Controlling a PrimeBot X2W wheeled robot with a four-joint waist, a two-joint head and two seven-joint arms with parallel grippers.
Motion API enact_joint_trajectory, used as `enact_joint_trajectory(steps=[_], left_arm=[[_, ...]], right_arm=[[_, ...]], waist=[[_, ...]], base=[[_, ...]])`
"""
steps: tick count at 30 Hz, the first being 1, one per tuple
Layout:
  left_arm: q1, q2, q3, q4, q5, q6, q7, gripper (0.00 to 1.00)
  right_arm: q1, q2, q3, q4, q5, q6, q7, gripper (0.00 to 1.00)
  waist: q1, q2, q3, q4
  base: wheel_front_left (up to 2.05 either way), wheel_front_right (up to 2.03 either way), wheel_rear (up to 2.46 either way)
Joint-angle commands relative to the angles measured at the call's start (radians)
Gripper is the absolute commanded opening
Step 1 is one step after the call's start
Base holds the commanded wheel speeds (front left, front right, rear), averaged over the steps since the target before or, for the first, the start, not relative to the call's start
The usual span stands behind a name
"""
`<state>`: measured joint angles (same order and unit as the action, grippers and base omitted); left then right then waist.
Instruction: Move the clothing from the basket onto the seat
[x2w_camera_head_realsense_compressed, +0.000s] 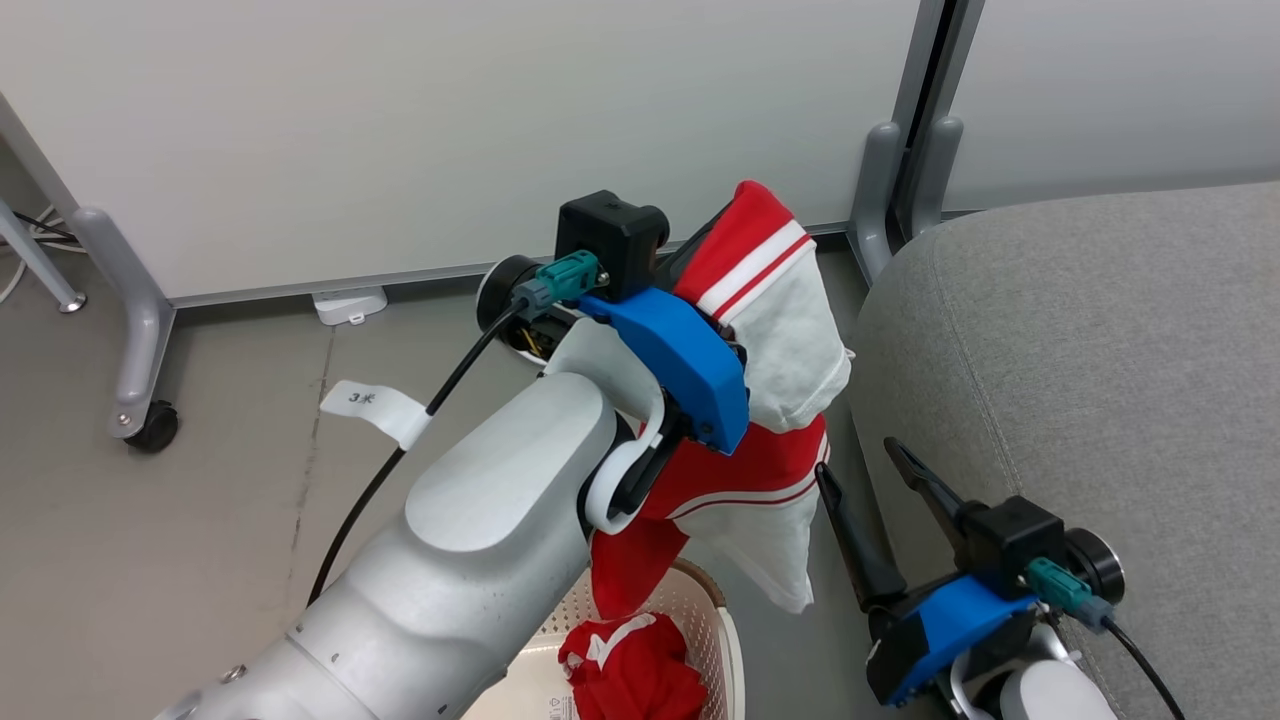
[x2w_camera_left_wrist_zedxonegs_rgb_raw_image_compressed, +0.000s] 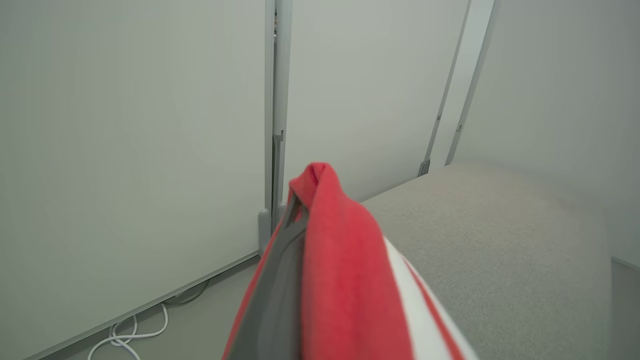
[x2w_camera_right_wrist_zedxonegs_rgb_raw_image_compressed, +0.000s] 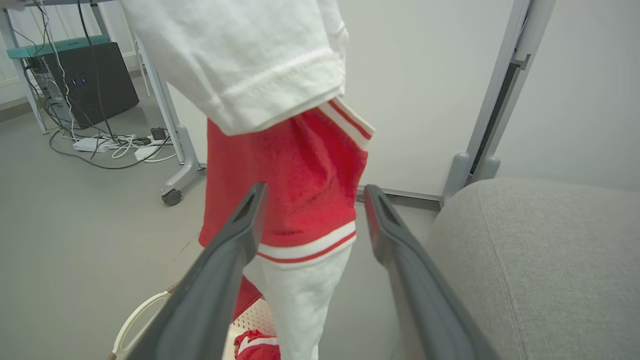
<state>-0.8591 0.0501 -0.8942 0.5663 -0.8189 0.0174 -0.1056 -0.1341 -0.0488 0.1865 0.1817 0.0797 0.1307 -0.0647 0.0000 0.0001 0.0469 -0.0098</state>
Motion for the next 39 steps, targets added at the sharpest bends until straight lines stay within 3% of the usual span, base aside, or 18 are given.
enact_joint_trajectory(steps=[1,12,24,32,39], left_arm=[[-0.023,0.001,-0.009,0.001,-0.008,0.004,-0.008,0.00],[-0.071,0.001,-0.089,0.002,-0.065,0.015,-0.027,0.00],[-0.099,0.001,-0.162,0.000,-0.104,0.001,-0.043,0.00],[-0.090,0.001,-0.197,0.064,-0.105,0.012,-0.036,0.00],[-0.094,0.001,-0.210,0.070,-0.131,-0.017,-0.050,0.00]], right_arm=[[-0.019,-0.003,0.003,0.009,-0.002,0.000,0.006,1.00],[-0.225,-0.013,0.033,0.177,-0.023,0.000,0.059,1.00],[-0.347,-0.103,0.095,0.295,-0.029,0.000,0.089,1.00],[-0.319,-0.108,0.105,0.279,-0.017,0.000,0.088,1.00],[-0.299,-0.127,0.139,0.246,-0.007,0.000,0.116,1.00]], waist=[[0.0000,-0.0001,0.002,0.000],[0.0000,-0.0001,0.022,0.006],[0.0000,-0.0001,0.035,0.035],[0.0000,-0.0001,0.027,0.033],[0.0000,-0.0001,0.024,0.022]], base=[[0.00,0.00,0.00],[0.00,0.00,0.00],[0.00,0.00,0.00],[0.00,0.00,0.00],[0.00,0.00,0.00]])
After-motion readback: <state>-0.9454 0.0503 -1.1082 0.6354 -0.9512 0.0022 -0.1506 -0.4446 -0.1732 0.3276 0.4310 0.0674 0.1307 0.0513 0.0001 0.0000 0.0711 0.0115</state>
